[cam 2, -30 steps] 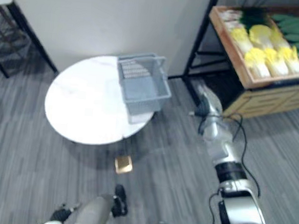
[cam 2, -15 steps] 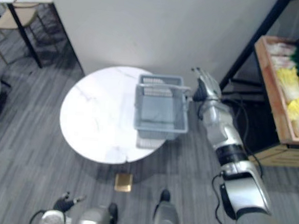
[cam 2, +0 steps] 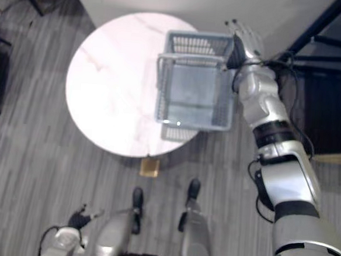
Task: Pick vegetable in the basket
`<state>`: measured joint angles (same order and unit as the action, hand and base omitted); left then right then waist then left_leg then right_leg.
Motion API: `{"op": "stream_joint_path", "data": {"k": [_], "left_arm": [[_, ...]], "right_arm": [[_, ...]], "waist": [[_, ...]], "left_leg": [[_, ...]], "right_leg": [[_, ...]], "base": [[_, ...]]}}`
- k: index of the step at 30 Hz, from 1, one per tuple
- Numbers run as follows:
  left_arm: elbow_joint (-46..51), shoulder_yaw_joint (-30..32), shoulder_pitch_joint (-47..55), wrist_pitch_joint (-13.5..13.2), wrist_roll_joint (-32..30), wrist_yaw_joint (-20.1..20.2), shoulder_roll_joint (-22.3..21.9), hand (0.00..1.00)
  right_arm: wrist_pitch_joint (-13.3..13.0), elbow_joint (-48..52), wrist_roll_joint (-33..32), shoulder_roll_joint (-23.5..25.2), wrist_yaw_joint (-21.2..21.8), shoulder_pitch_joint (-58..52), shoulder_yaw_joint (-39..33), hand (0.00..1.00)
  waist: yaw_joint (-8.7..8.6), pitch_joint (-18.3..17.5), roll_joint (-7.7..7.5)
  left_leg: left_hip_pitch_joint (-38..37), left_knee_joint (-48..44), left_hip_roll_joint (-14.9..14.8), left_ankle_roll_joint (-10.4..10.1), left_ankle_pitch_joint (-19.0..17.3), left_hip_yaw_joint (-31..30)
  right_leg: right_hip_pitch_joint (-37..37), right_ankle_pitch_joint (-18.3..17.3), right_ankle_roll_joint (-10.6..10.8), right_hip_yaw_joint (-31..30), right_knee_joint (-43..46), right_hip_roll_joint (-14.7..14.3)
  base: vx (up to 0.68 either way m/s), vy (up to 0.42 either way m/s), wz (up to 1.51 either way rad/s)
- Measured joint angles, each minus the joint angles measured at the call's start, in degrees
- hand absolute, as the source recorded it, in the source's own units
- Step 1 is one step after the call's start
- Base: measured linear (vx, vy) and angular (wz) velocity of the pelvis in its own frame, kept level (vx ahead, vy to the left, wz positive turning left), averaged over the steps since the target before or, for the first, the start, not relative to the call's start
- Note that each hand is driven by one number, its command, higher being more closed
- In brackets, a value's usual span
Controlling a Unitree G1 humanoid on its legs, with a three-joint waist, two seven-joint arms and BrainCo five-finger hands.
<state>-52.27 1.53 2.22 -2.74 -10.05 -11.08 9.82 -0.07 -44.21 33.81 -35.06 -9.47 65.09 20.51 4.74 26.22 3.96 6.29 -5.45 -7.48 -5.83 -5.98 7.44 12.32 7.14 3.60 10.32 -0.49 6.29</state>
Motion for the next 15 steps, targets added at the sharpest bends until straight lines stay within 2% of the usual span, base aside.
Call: {"op": "stream_joint_path", "data": {"k": [6,7,10,11,15], "left_arm": [[0.31,-2.24,-2.22,-0.98,0.87,-0.20,-0.06,0.00],[0.30,-2.45,-2.41,-1.00,0.88,-0.29,-0.06,0.00],[-0.15,-4.14,-3.95,-1.06,0.93,-1.15,-0.15,0.00],[-0.49,-4.20,-4.92,-1.04,0.95,-1.36,-0.18,0.00],[-1.49,-6.34,-8.08,-1.39,1.01,-1.88,-0.27,0.00]], "right_arm": [[0.27,-4.46,-0.05,-0.10,-0.57,3.90,0.14,0.00],[0.27,-5.02,-0.05,-0.09,-0.85,4.09,0.15,1.00],[0.87,-9.56,-0.06,-0.20,-1.79,5.45,-0.04,1.00],[1.01,-10.22,-0.02,-0.29,-3.57,5.71,-0.85,1.00],[1.20,-15.15,-0.04,-1.22,-4.59,9.21,-2.93,1.00]], "waist": [[0.57,1.25,0.10],[0.69,1.26,0.10],[1.24,1.65,0.87],[1.79,1.77,1.11],[1.84,2.10,1.89]], "left_leg": [[5.13,-0.75,0.42,0.00,0.73,-3.61],[5.68,-0.84,0.50,0.04,0.78,-3.78],[8.21,-0.84,1.13,0.34,1.61,-4.88],[8.87,-0.85,1.37,0.41,1.73,-5.08],[11.30,-1.90,2.23,0.64,2.04,-6.55]], "right_leg": [[2.41,0.30,-0.23,3.45,-0.30,0.69],[2.78,0.32,-0.23,3.62,-0.30,0.79],[4.65,1.27,-0.34,4.25,-0.35,1.10],[5.20,1.33,-0.28,4.57,-0.35,1.36],[6.29,1.64,0.03,5.14,-0.35,2.09]], "base": [[-0.02,-0.008,0.31],[-0.03,0.009,0.25],[-0.03,0.027,0.20],[-0.04,0.030,0.14],[-0.04,0.024,0.18]]}}
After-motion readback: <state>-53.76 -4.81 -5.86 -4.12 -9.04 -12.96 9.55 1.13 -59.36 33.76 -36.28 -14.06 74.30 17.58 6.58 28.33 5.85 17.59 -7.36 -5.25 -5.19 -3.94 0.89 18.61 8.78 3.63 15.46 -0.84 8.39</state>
